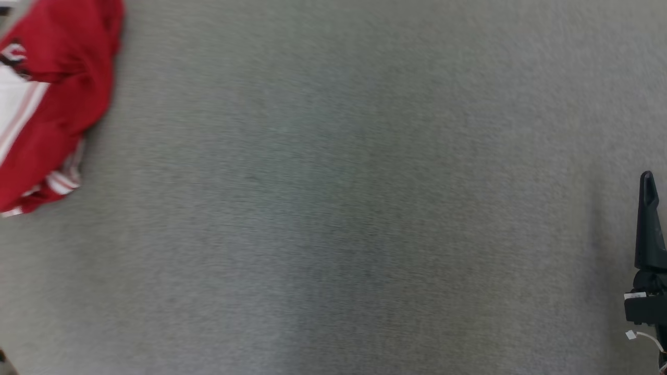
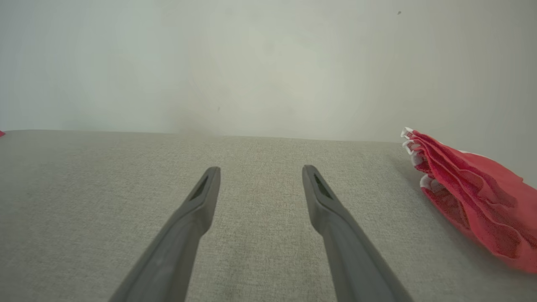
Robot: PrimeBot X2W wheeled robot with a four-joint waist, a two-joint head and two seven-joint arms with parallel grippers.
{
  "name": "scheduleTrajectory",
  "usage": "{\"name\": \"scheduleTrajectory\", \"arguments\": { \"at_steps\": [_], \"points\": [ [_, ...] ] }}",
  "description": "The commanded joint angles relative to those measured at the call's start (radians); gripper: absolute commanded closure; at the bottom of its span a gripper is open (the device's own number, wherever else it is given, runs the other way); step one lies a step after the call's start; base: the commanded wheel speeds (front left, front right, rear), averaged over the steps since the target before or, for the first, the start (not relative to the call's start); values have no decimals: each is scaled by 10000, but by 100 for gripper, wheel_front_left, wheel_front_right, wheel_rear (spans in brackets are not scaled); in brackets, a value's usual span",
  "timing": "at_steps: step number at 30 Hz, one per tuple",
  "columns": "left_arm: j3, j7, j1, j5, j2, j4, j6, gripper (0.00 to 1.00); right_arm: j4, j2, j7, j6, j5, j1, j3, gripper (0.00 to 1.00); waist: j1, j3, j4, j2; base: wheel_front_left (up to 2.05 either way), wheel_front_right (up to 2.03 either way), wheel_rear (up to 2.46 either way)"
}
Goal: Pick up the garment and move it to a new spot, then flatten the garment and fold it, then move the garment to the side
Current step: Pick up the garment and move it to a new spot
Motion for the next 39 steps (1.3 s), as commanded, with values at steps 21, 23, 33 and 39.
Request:
{"name": "scheduleTrajectory", "arguments": {
  "at_steps": [21, 23, 33, 39],
  "points": [
    [-145, 2798, -1013, -149, 1273, 5607, 27, 0, -222, -306, -140, -25, -40, -286, -206, 0, -2, 2154, -2232, -2, 0, 0, 0],
    [-248, 3089, -1023, -138, 1208, 5940, -2, 0, -287, -307, -108, -25, -55, -278, -233, 0, -2, 2169, -2196, -2, 0, 0, 0],
    [-603, 1399, -1420, 139, 1486, 5842, 8, 100, -108, -175, -110, -25, 43, -336, -107, 0, -2, 1777, -1981, -2, 0, 0, 0],
    [-1037, 277, -2016, 343, 1528, 5394, -267, 100, 393, 41, -288, -25, 143, -480, 244, 0, -2, 1045, -1799, -2, 0, 0, 0]
  ]
}}
